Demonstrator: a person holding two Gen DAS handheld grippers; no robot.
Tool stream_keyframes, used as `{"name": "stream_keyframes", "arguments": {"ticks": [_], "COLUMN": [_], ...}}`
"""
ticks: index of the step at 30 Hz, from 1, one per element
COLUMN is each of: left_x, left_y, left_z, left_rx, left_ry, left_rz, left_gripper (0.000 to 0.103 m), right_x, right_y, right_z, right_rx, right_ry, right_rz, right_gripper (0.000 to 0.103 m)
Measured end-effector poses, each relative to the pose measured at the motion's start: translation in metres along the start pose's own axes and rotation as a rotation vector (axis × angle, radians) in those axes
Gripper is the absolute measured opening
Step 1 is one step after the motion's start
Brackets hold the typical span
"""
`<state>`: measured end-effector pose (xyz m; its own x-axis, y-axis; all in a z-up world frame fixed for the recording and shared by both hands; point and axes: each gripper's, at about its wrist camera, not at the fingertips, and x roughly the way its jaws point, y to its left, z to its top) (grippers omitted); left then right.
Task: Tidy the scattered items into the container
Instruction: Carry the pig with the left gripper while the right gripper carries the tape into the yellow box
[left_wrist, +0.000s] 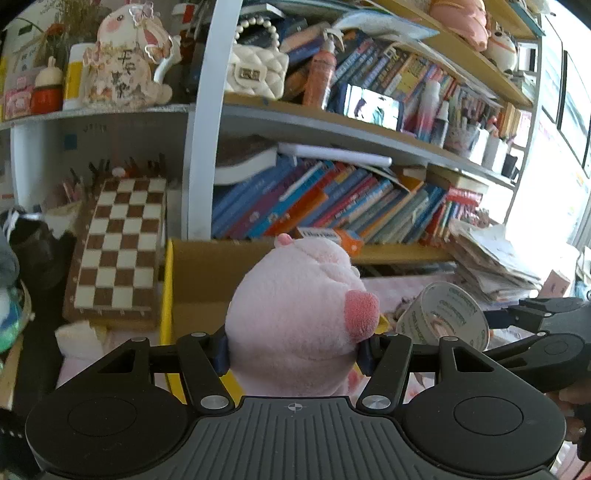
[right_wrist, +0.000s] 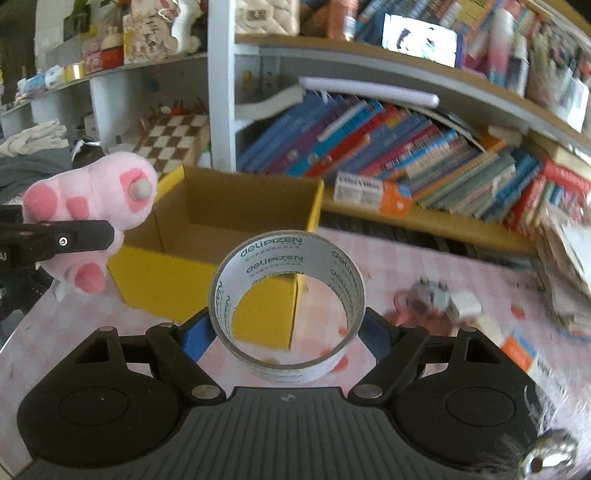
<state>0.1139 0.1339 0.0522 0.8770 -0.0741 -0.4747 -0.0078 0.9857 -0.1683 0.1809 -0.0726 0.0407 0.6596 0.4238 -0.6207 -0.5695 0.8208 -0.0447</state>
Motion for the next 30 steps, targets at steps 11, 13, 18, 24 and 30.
{"name": "stream_keyframes", "arguments": {"ticks": [11, 13, 18, 24, 30], "left_x": [0.028, 0.034, 0.053, 0.079, 0.109], "left_y": [0.016, 0.018, 0.024, 0.032, 0.043], "left_z": [0.027, 0.029, 0.031, 0.027, 0.021], "left_rx": [0.010, 0.009, 0.009, 0.006, -0.001], "left_ry": [-0.032, -0.029, -0.009, 0.033, 0.091], "left_rz": [0.035, 0.045, 0.060, 0.071, 0.091], "left_gripper": [0.060, 0.060, 0.060, 0.060, 0.060], "right_x": [0.040, 0.048, 0.069, 0.097, 0.125], "right_y": [0.010, 0.012, 0.016, 0.020, 0.023], "right_z": [0.053, 0.059, 0.068, 0.072, 0.071], "right_rx": [-0.102, -0.122, -0.178, -0.226, -0.278], "right_ry": [-0.031, -0.030, -0.022, 0.001, 0.039], "right_rz": [0.031, 0.037, 0.052, 0.065, 0.080], "right_gripper": [0.081, 0.081, 0.081, 0.081, 0.081]}}
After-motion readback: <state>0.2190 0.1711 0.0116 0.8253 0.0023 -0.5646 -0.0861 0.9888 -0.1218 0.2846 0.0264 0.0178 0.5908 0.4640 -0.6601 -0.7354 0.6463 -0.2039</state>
